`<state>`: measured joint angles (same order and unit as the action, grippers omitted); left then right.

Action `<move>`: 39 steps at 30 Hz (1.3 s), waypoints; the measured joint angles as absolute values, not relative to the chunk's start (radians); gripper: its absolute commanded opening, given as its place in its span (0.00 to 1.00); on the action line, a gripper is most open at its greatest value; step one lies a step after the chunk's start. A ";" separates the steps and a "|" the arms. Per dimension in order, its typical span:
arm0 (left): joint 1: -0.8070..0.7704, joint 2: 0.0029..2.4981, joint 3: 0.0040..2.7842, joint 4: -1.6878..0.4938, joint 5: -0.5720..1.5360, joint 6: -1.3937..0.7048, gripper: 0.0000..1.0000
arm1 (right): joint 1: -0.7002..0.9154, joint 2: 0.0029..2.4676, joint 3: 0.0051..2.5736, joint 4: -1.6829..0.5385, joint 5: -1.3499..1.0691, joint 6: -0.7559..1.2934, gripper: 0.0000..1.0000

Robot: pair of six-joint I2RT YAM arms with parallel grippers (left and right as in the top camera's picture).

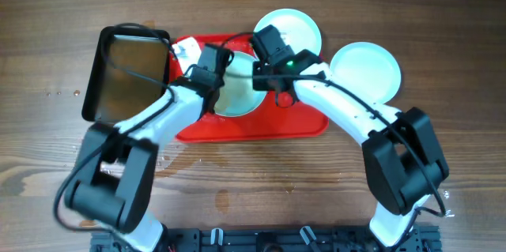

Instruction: Clean dirty plates on tray and stack at the side

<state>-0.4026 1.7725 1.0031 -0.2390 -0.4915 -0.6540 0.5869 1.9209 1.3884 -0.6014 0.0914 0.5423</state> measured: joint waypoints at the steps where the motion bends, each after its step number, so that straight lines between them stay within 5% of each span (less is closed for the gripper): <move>1: -0.402 1.745 1.003 -0.239 -0.510 -0.657 0.04 | 0.578 1.921 1.388 -0.601 0.082 0.542 0.04; 6: -0.401 1.622 1.003 -0.234 -0.594 -0.668 0.04 | 0.559 1.930 1.388 -0.586 0.038 0.545 0.05; 13: -0.401 1.511 1.003 -0.278 -0.637 -0.673 0.04 | 0.556 1.979 1.388 -0.564 -0.042 0.547 0.43; 18: -0.400 1.509 1.003 -0.397 -0.591 -0.685 0.04 | 0.535 2.013 1.388 -0.561 -0.100 0.568 0.52; 23: -0.385 1.509 1.003 -0.482 -0.571 -0.731 0.04 | 0.510 2.054 1.388 -0.514 -0.152 0.586 0.46; 31: -0.297 1.509 1.003 -0.514 -0.532 -0.795 0.04 | 0.508 2.082 1.388 -0.492 -0.199 0.618 0.04; 39: -0.258 1.509 1.003 -0.517 -0.449 -0.807 0.04 | 0.507 2.095 1.388 -0.501 -0.237 0.631 0.04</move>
<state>-0.2577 1.5089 1.0035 -0.5175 -0.4492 -0.8070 0.5068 2.0949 1.3884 -0.5007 -0.2371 0.6312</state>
